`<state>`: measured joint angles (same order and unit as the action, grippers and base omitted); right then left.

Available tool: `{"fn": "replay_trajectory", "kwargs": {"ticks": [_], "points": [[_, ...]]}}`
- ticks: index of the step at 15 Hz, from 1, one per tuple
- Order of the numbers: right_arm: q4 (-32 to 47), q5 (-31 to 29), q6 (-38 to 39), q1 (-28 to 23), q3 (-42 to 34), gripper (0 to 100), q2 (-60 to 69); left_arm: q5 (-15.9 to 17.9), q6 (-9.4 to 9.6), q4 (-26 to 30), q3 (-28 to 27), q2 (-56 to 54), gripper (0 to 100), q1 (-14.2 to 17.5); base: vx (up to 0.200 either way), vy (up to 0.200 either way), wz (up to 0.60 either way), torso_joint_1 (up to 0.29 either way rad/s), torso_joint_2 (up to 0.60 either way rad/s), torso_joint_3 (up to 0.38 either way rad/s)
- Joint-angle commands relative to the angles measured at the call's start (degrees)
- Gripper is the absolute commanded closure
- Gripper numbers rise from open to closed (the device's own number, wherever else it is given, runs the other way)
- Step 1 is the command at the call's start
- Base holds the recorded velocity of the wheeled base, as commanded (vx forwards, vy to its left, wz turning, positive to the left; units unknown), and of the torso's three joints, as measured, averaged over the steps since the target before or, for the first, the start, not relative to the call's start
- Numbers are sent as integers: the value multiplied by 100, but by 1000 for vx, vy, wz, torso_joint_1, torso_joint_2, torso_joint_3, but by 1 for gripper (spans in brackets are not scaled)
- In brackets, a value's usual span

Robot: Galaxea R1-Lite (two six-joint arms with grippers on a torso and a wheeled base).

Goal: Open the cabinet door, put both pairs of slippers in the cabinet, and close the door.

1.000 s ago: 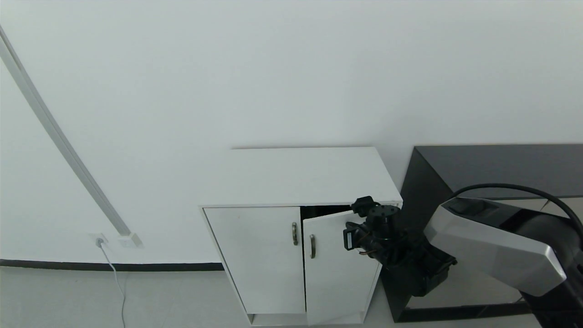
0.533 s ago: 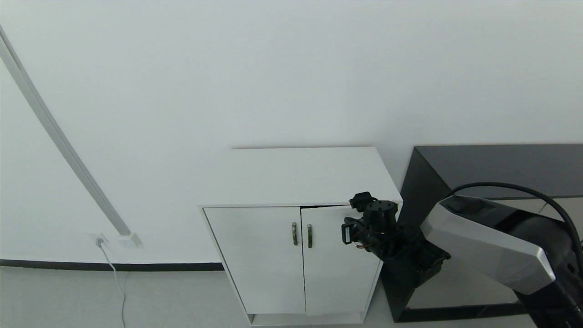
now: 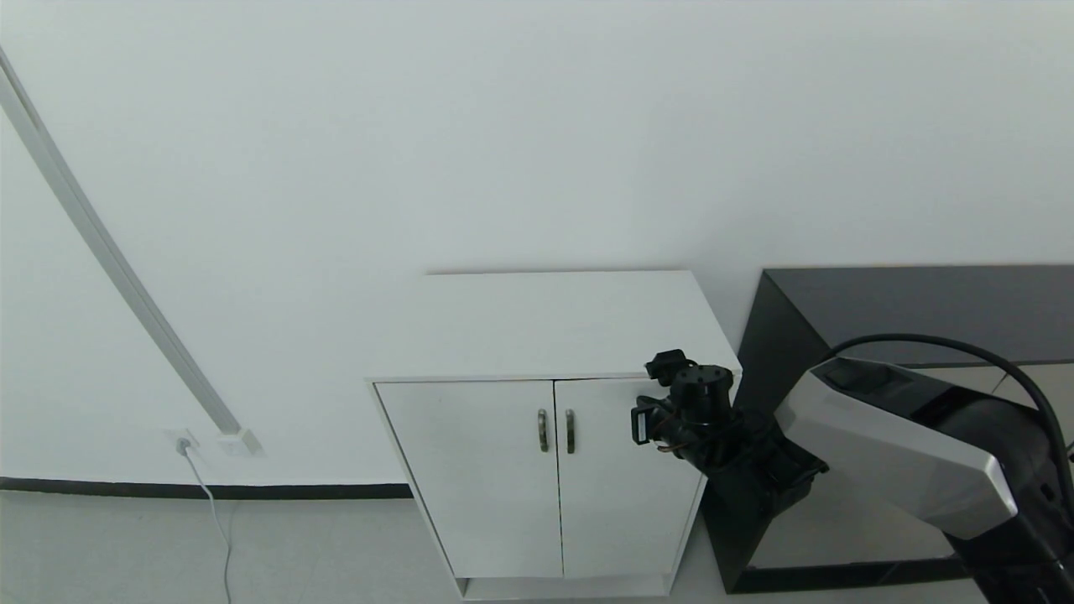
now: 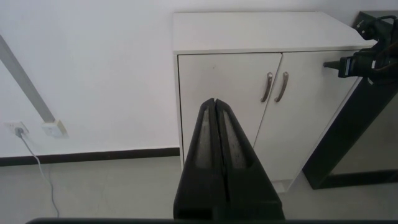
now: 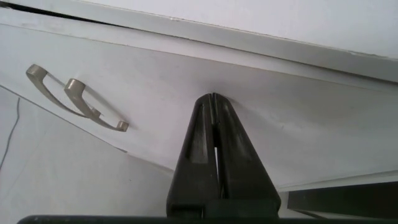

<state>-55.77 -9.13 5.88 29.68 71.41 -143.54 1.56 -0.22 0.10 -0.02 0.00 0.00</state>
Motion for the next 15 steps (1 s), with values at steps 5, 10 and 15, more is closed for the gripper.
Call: {"fn": "replay_trajectory", "kwargs": {"ticks": [5,10,15], "points": [[23,-1,1,2,83,100,-16,2,-4,-1,2,0,100,0,0,0,0,0,0,0],[23,-10,1,2,154,100,-16,2,-4,-1,-6,0,100,0,0,0,0,0,0,0],[23,-36,1,2,198,100,-24,2,-4,-1,-6,0,100,0,0,0,0,0,0,0]]}}
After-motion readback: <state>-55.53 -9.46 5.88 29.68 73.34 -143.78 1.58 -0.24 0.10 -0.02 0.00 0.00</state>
